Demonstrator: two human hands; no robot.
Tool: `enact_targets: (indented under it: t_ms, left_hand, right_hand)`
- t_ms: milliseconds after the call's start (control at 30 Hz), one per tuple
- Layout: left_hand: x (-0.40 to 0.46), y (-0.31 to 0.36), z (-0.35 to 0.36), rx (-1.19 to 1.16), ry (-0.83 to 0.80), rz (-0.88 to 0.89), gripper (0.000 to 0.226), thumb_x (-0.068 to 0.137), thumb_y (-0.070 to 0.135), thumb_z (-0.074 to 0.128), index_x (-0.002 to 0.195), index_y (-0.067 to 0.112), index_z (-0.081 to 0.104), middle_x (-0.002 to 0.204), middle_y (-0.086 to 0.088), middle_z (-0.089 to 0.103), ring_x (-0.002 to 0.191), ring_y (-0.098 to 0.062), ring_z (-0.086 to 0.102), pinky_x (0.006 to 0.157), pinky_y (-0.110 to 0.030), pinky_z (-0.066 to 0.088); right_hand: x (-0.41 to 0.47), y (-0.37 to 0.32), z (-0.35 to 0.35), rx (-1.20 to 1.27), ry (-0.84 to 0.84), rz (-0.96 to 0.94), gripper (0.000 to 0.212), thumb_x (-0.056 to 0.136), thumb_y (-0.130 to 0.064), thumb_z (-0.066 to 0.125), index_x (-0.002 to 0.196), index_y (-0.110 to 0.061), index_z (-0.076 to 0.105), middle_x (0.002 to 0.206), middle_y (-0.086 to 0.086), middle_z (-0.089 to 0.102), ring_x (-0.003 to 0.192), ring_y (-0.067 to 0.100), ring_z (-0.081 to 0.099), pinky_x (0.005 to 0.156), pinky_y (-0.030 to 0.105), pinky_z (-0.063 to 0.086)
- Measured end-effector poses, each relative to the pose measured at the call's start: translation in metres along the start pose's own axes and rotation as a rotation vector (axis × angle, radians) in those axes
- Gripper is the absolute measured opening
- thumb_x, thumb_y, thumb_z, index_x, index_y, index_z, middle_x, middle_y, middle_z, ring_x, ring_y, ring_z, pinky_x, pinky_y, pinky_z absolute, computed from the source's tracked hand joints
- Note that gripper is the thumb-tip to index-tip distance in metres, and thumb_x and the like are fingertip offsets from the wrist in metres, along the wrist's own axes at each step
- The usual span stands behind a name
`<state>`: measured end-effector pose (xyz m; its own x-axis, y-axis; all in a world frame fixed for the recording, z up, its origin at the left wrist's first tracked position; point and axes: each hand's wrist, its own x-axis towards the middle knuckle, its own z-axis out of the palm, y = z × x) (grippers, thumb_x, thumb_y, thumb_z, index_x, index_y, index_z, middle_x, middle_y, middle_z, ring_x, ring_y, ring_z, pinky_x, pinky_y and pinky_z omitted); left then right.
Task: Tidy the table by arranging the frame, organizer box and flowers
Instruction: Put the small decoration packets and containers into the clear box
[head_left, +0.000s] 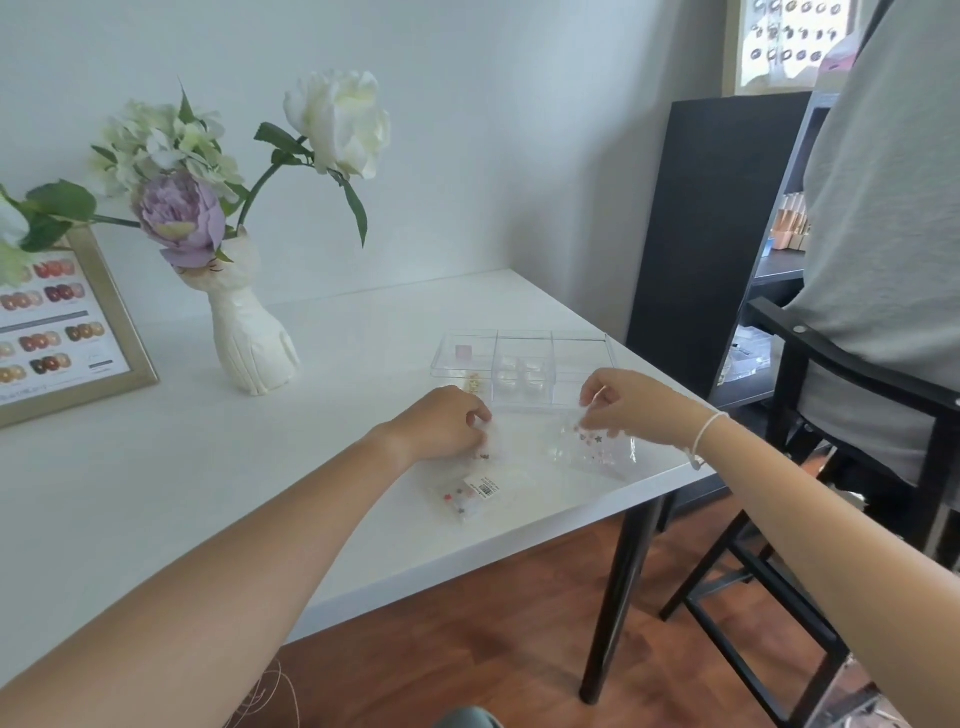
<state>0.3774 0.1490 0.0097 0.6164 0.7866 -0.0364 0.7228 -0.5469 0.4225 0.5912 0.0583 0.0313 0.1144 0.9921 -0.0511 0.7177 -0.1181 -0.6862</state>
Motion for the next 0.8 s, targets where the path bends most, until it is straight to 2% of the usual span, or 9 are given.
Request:
enact_targets:
  t_ms: [167, 267, 400, 567, 700, 800]
  left_hand:
    - [-0.001, -0.001, -0.001, -0.083, 0.013, -0.026, 0.021, 0.084, 0.017, 0.052, 0.102, 0.016, 0.062, 0.088, 0.004, 0.054, 0.08, -0.013, 0.051, 0.058, -0.016, 0.036]
    - [-0.005, -0.004, -0.002, -0.114, 0.046, -0.027, 0.017, 0.083, 0.018, 0.052, 0.095, 0.017, 0.064, 0.078, 0.011, 0.054, 0.071, -0.006, 0.051, 0.057, -0.016, 0.037]
    - [-0.01, -0.013, -0.001, -0.184, 0.095, -0.016, 0.012, 0.08, 0.013, 0.055, 0.08, 0.022, 0.062, 0.078, 0.011, 0.058, 0.066, 0.0, 0.051, 0.058, -0.013, 0.038]
    - [-0.015, -0.014, -0.006, -0.292, 0.158, 0.007, 0.014, 0.079, 0.016, 0.061, 0.07, 0.027, 0.061, 0.09, 0.003, 0.067, 0.076, -0.004, 0.058, 0.067, -0.015, 0.044]
    - [-0.023, -0.02, -0.013, -0.395, 0.177, 0.003, 0.015, 0.08, 0.017, 0.064, 0.07, 0.028, 0.06, 0.088, 0.003, 0.065, 0.08, -0.008, 0.059, 0.066, -0.016, 0.044]
    - [-0.027, -0.023, -0.017, -0.452, 0.19, 0.002, 0.01, 0.08, 0.018, 0.066, 0.076, 0.026, 0.061, 0.079, 0.005, 0.062, 0.072, -0.007, 0.056, 0.06, -0.012, 0.042]
  right_hand:
    - [0.01, -0.011, -0.03, 0.237, 0.267, -0.008, 0.016, 0.074, -0.007, 0.062, 0.075, -0.02, 0.053, 0.07, 0.0, 0.066, 0.058, 0.014, 0.058, 0.054, 0.024, 0.04]
    - [0.024, -0.016, -0.044, 0.316, 0.463, 0.013, 0.014, 0.071, -0.009, 0.066, 0.073, -0.016, 0.055, 0.07, 0.003, 0.063, 0.059, 0.014, 0.056, 0.058, 0.027, 0.044]
    - [0.042, -0.02, -0.046, 0.323, 0.658, 0.108, 0.008, 0.072, -0.007, 0.057, 0.079, -0.01, 0.059, 0.075, 0.003, 0.058, 0.07, 0.018, 0.053, 0.062, 0.027, 0.046]
    - [0.051, -0.018, -0.038, 0.225, 0.68, 0.185, 0.013, 0.073, -0.007, 0.055, 0.065, -0.017, 0.05, 0.065, -0.002, 0.052, 0.062, 0.018, 0.048, 0.059, 0.03, 0.043]
    - [0.054, -0.016, -0.025, 0.101, 0.641, 0.223, 0.012, 0.076, -0.011, 0.054, 0.068, -0.018, 0.05, 0.065, -0.004, 0.052, 0.072, 0.023, 0.052, 0.077, 0.04, 0.047]
    - [0.052, -0.014, -0.017, -0.016, 0.579, 0.248, 0.004, 0.078, -0.015, 0.054, 0.077, -0.015, 0.058, 0.08, 0.003, 0.062, 0.081, 0.026, 0.055, 0.084, 0.039, 0.043]
